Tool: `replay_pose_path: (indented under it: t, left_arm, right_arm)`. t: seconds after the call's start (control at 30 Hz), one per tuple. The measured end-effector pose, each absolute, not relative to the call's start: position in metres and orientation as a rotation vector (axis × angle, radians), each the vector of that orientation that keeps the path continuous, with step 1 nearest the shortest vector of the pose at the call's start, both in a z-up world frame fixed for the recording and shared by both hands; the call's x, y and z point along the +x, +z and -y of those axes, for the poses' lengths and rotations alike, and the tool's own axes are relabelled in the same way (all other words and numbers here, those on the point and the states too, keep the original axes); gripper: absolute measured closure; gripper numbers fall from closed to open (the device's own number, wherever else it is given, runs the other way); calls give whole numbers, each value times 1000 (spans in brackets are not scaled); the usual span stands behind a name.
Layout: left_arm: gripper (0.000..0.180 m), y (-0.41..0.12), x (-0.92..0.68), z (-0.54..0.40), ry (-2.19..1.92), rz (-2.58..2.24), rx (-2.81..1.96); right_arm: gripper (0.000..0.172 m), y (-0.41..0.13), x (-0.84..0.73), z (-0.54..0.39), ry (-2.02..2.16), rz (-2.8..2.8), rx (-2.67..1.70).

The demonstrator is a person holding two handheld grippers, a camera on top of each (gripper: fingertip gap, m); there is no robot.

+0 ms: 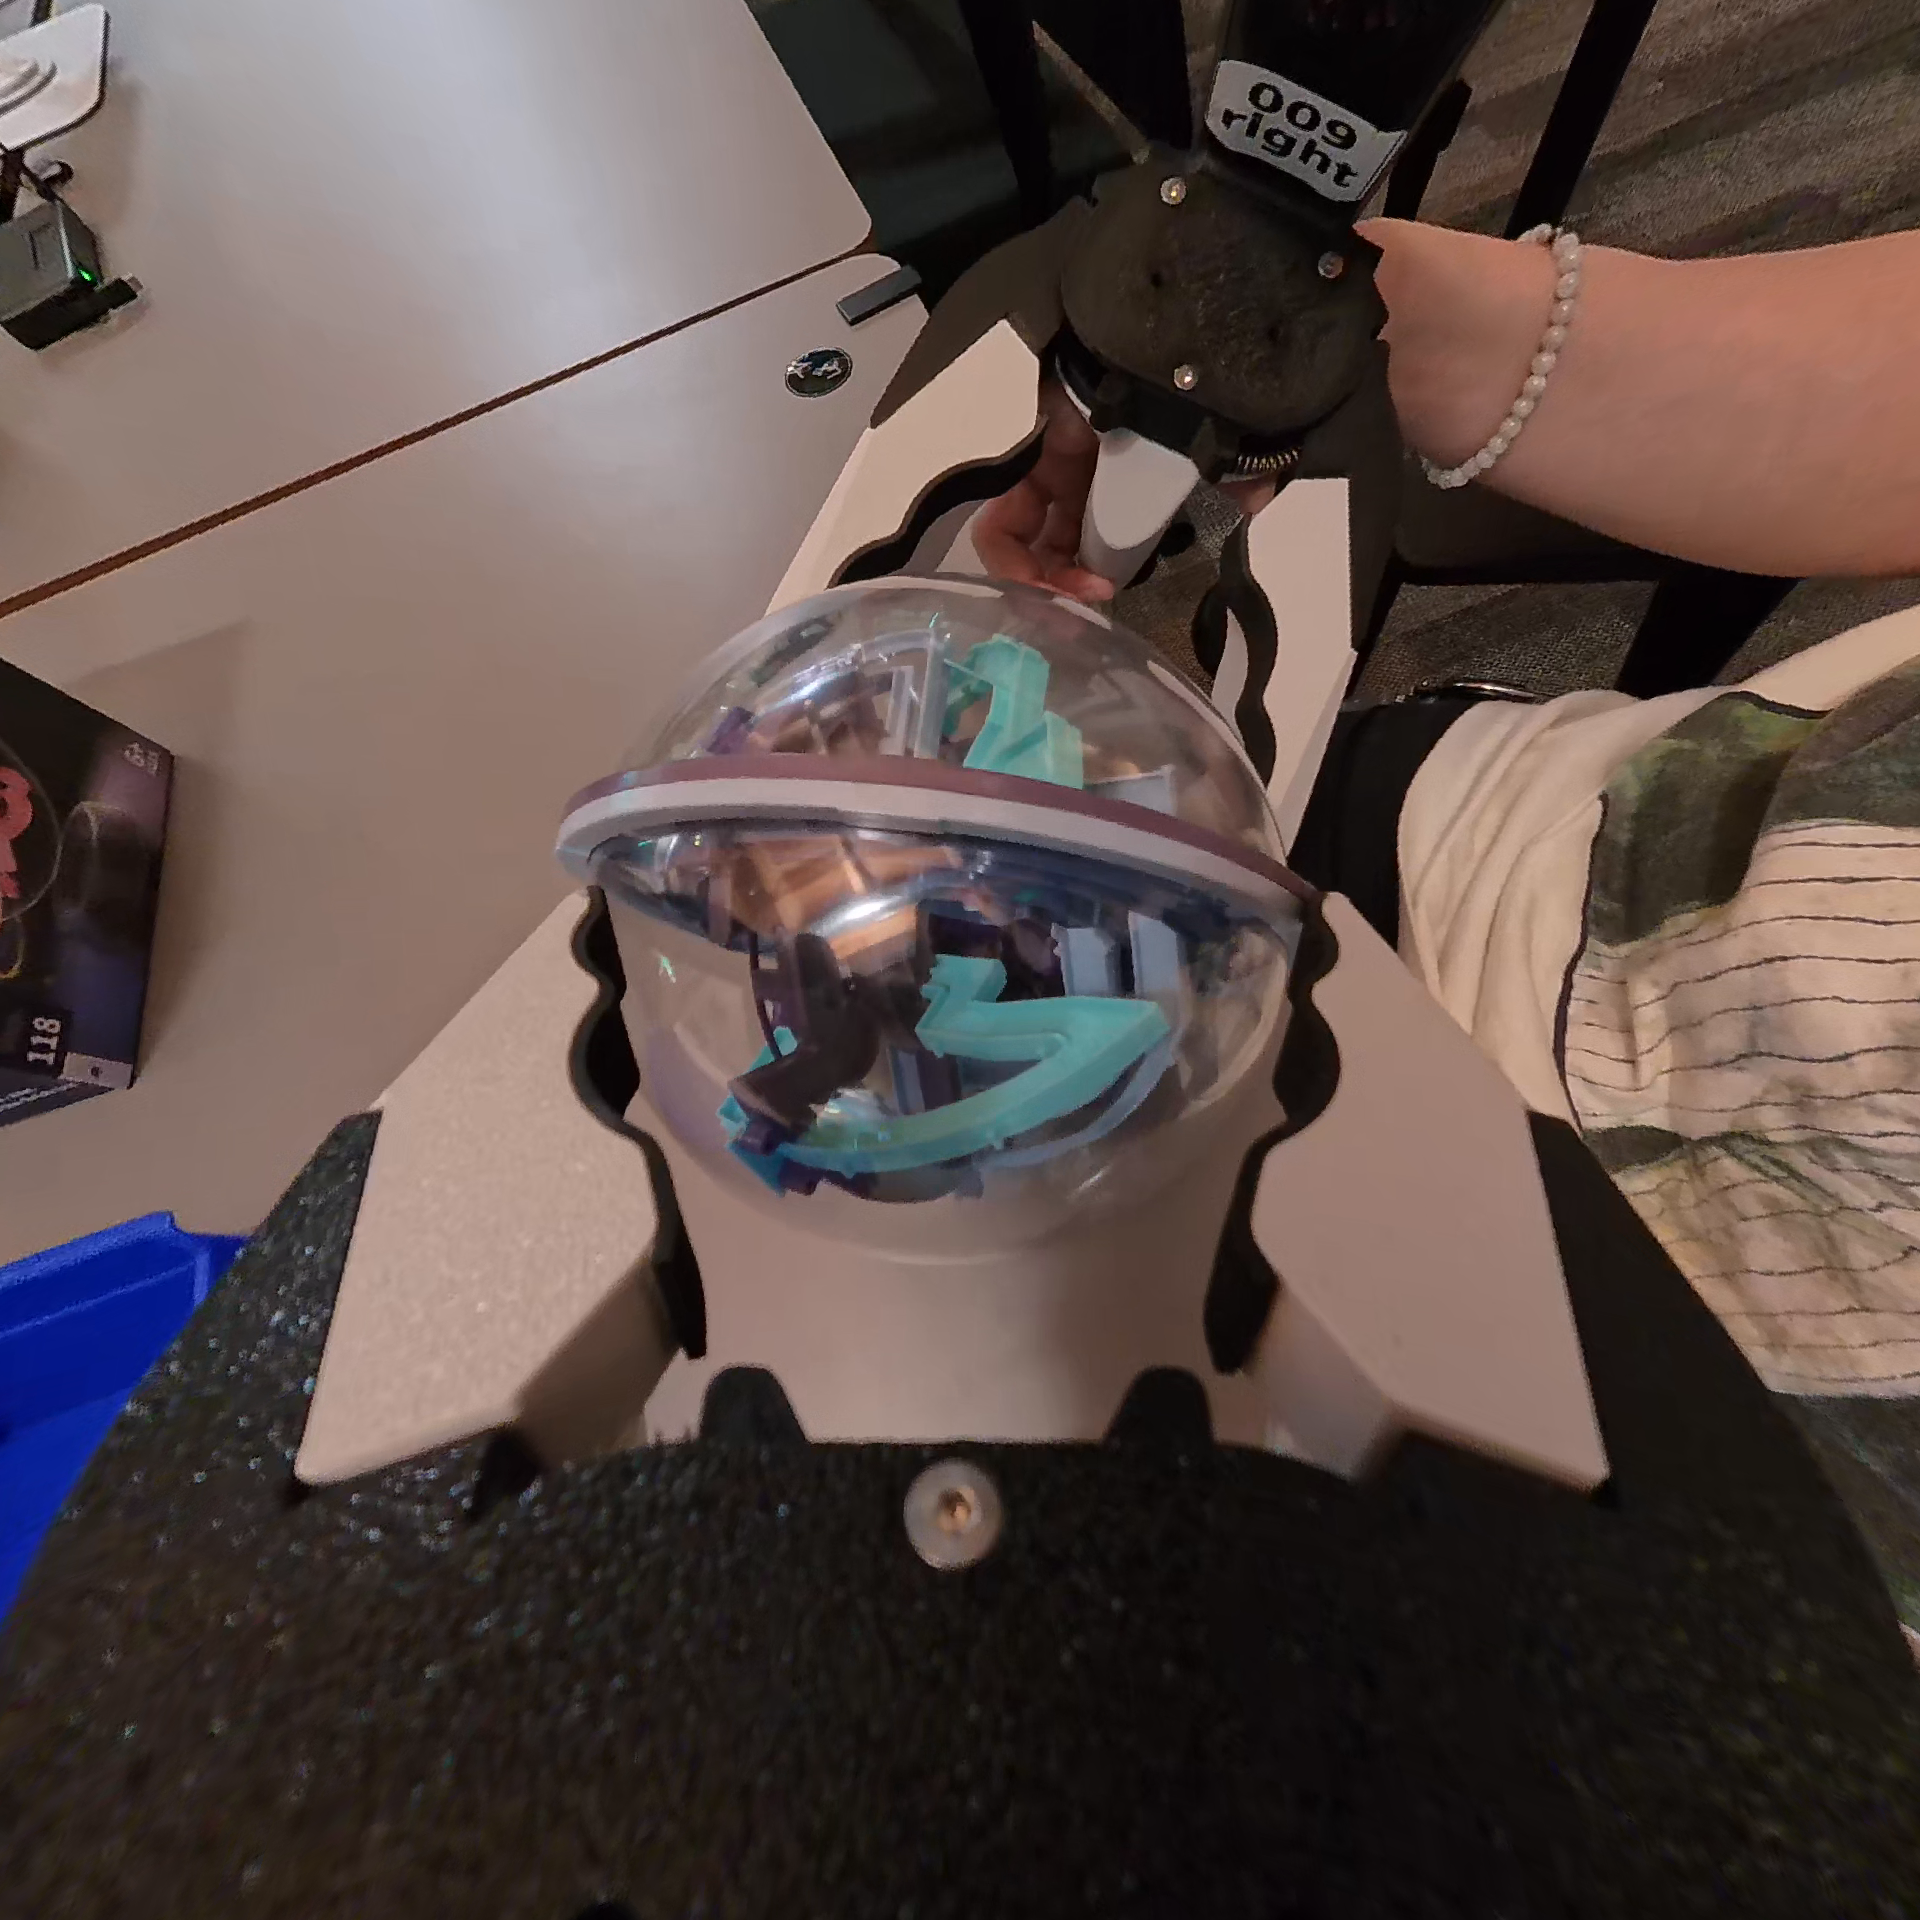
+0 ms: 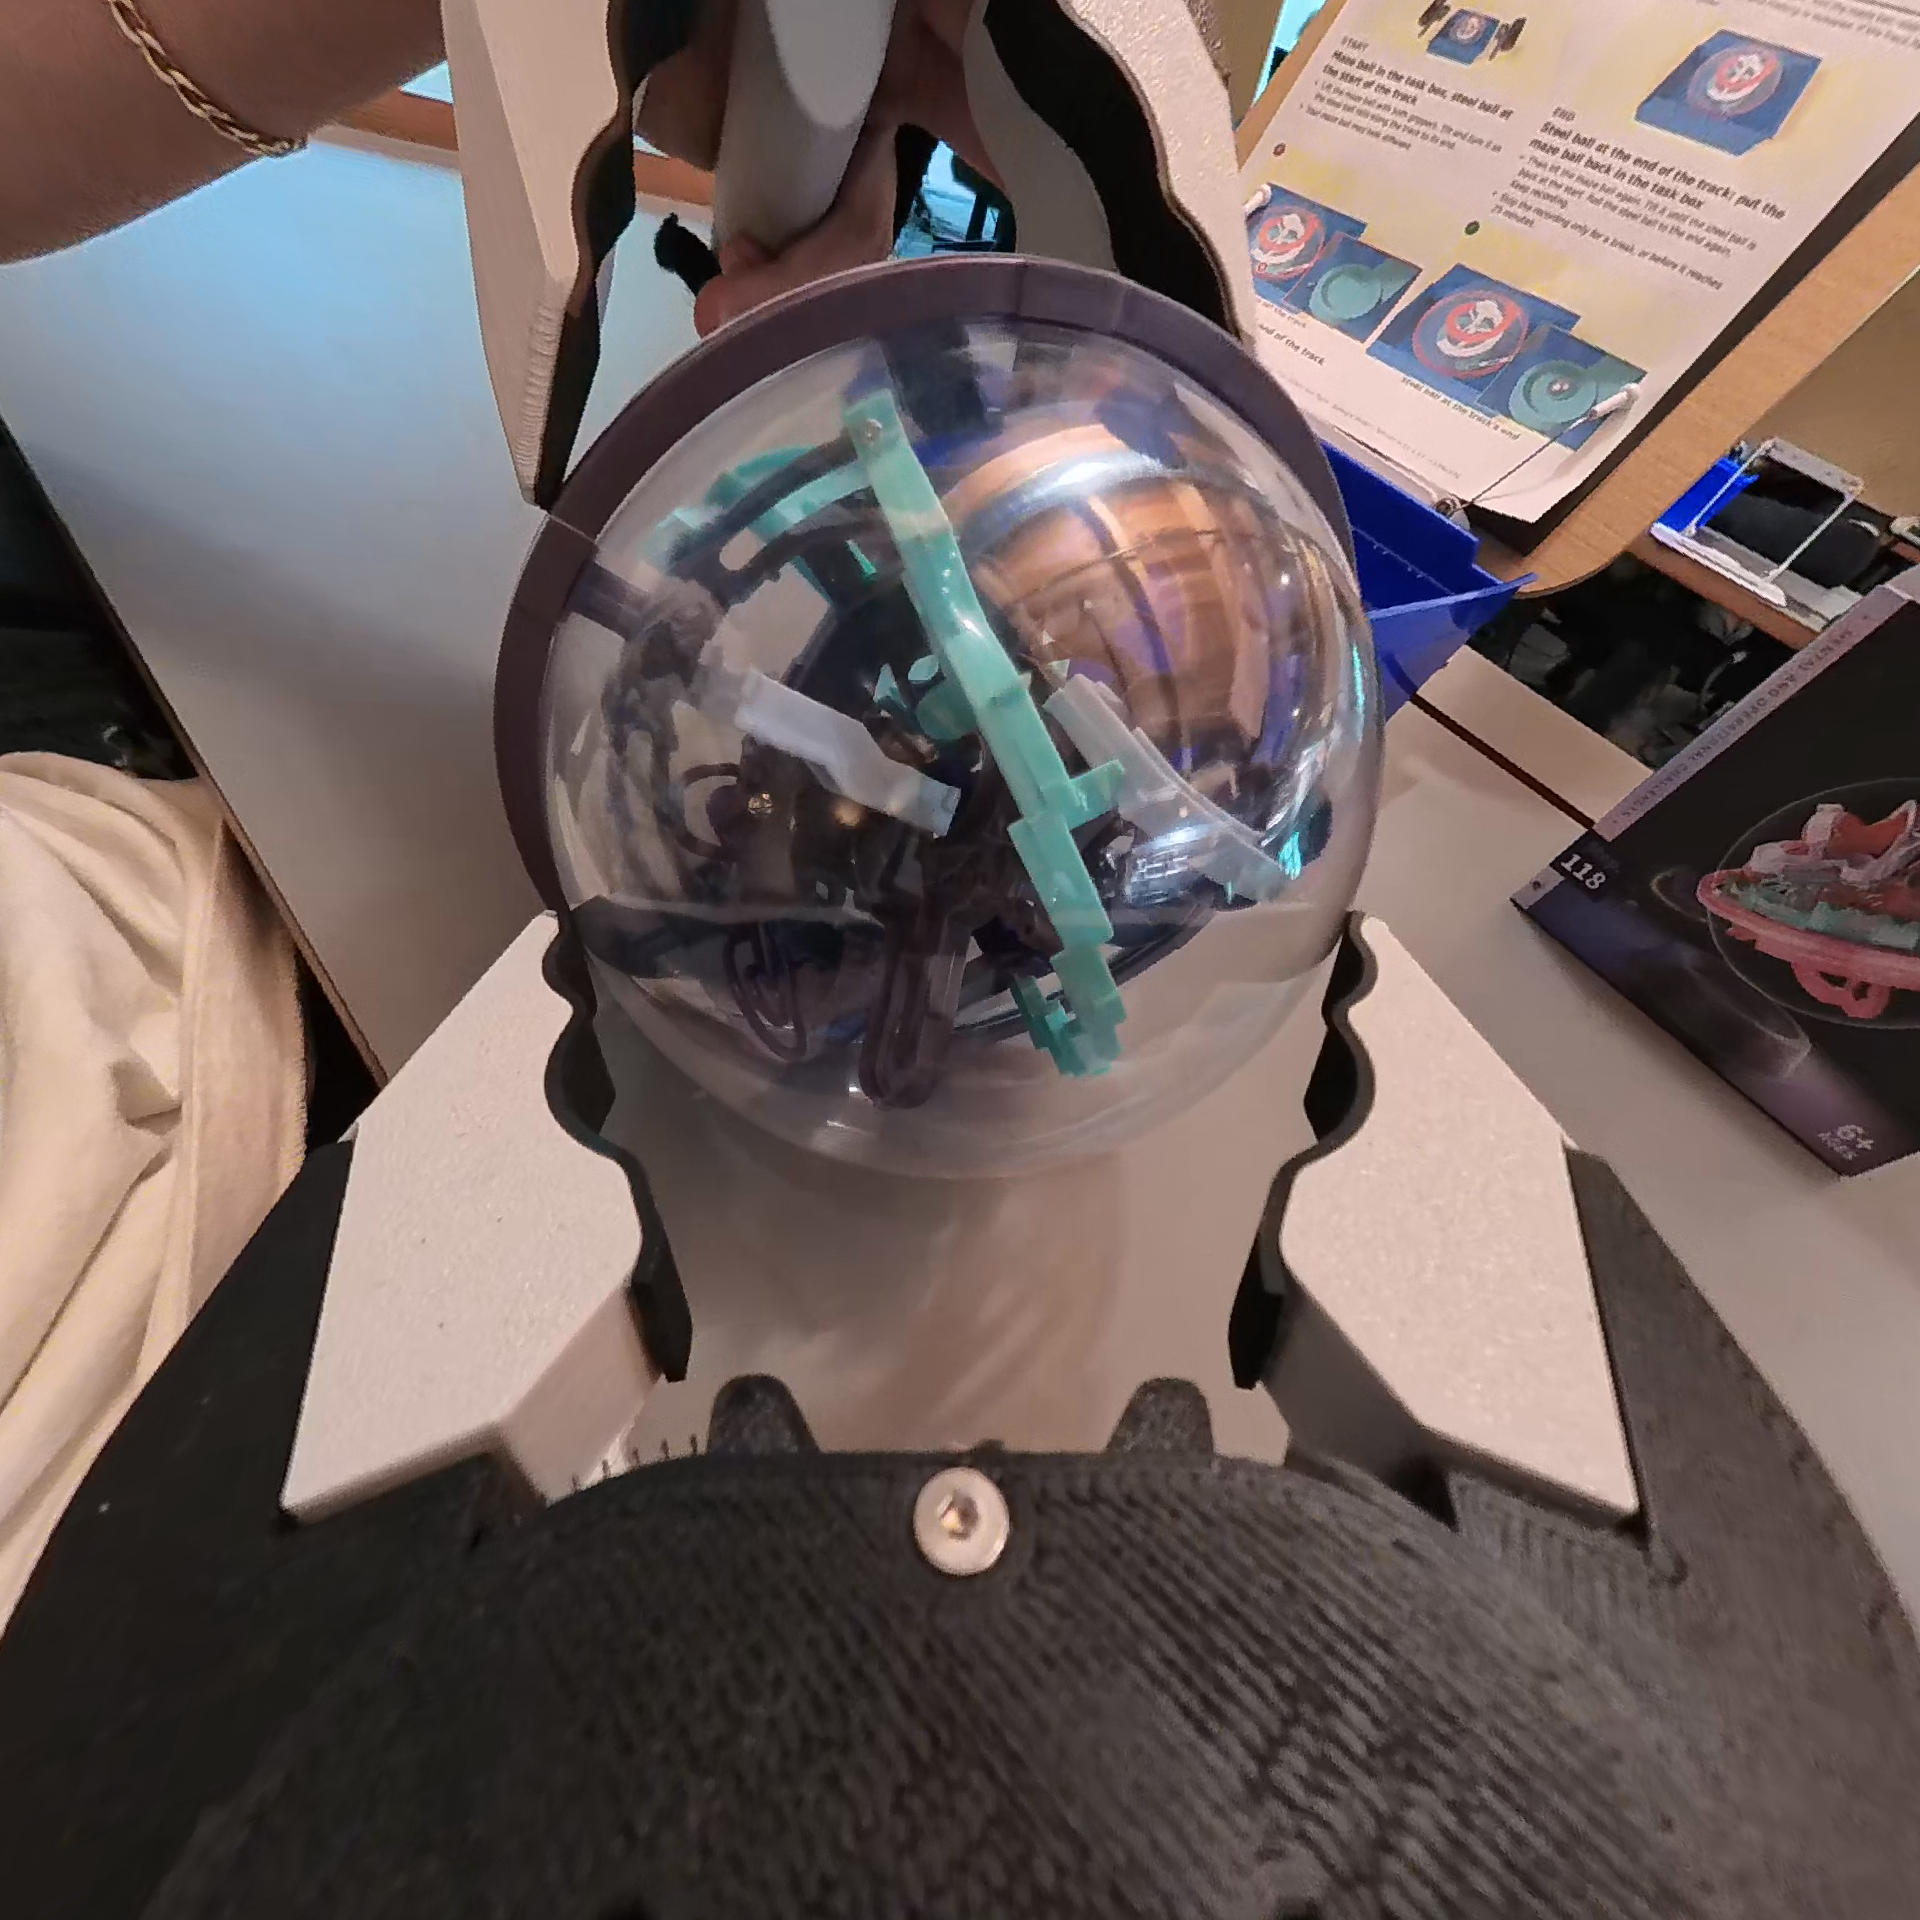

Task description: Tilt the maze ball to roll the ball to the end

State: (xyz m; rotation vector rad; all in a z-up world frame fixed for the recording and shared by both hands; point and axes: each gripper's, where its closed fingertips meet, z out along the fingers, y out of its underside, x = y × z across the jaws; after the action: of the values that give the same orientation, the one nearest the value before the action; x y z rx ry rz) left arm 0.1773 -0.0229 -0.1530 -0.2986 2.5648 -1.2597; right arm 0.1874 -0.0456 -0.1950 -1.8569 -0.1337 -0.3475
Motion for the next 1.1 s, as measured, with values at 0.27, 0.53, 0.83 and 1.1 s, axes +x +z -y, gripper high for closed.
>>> replay_pose_path:
  t: [0.27, 0.53, 0.83, 1.1]
  left_arm:
    - [57, -152, 177, 27, -1259, -2561, -290]
    - [47, -157, 181, 27, -1279, -2537, -366]
    - [44, -166, 182, 20, -1336, -2556, -571]
    - [44, -164, 184, 26, -1338, -2571, -551]
  right_arm:
    - [36, -196, 188, 48, -349, 125, -1857]
    - [36, -197, 187, 50, -368, 144, -1868]
    - [36, -197, 188, 49, -373, 134, -1874]
    - [36, -198, 190, 53, -370, 100, -1875]
